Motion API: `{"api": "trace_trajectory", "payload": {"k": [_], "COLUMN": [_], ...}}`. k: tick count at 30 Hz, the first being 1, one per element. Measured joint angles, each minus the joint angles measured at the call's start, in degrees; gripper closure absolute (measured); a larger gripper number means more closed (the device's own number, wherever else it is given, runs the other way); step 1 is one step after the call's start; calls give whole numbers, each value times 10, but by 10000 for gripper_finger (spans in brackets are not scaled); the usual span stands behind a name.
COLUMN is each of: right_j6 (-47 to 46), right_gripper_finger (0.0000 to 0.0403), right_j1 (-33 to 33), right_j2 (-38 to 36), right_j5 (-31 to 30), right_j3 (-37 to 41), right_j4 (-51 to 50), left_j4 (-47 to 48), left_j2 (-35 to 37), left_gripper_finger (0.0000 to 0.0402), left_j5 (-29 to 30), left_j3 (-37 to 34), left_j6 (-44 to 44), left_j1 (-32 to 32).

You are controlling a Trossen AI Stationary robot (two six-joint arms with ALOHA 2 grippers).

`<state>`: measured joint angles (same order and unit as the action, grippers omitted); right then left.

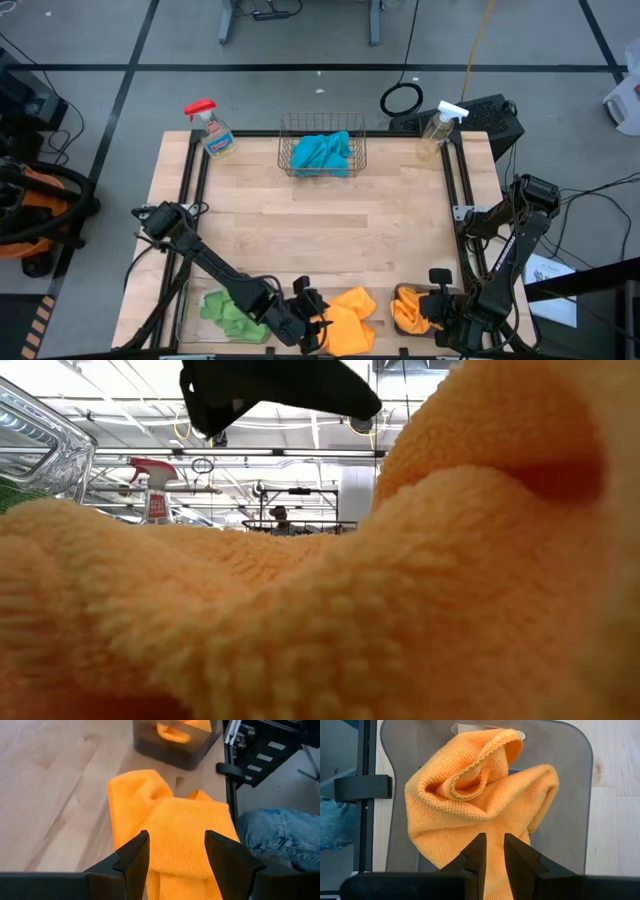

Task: Sort microfiber towel by color & place in baskets
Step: Put the yellow microfiber cloth into the black bin

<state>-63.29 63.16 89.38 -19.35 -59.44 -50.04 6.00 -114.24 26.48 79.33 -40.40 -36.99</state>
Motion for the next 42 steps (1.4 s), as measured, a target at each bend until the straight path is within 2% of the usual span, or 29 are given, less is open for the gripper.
{"api": "trace_trajectory", "payload": {"k": [4,13,17,21,24,31,36,42], "right_j6": [1,1,9,12,11,-24,-15,12], "right_gripper_finger": [344,344,344,344,344,344,344,344], "right_j1": [0,0,0,0,0,1,3,3], "right_j2": [0,0,0,0,0,0,0,0], "right_j5": [0,-5,-19,-28,-24,-2,-38,-73], "right_j3": [0,0,0,0,0,-36,-69,-85], "right_j4": [0,0,-1,-1,-7,-69,-87,-87], "left_j4": [21,22,15,-5,-18,-15,-11,-8], "left_j2": [1,-34,-53,-81,-101,-108,-109,-105], "left_gripper_finger": [176,78,69,79,91,152,231,350], "left_j5": [-11,-10,-18,-64,-103,-125,-154,-156], "left_j3": [0,-1,-1,-1,0,2,2,1], "left_j6": [-24,-23,-26,-26,-23,-12,-8,8], "left_j1": [0,-2,2,12,23,47,66,80]}}
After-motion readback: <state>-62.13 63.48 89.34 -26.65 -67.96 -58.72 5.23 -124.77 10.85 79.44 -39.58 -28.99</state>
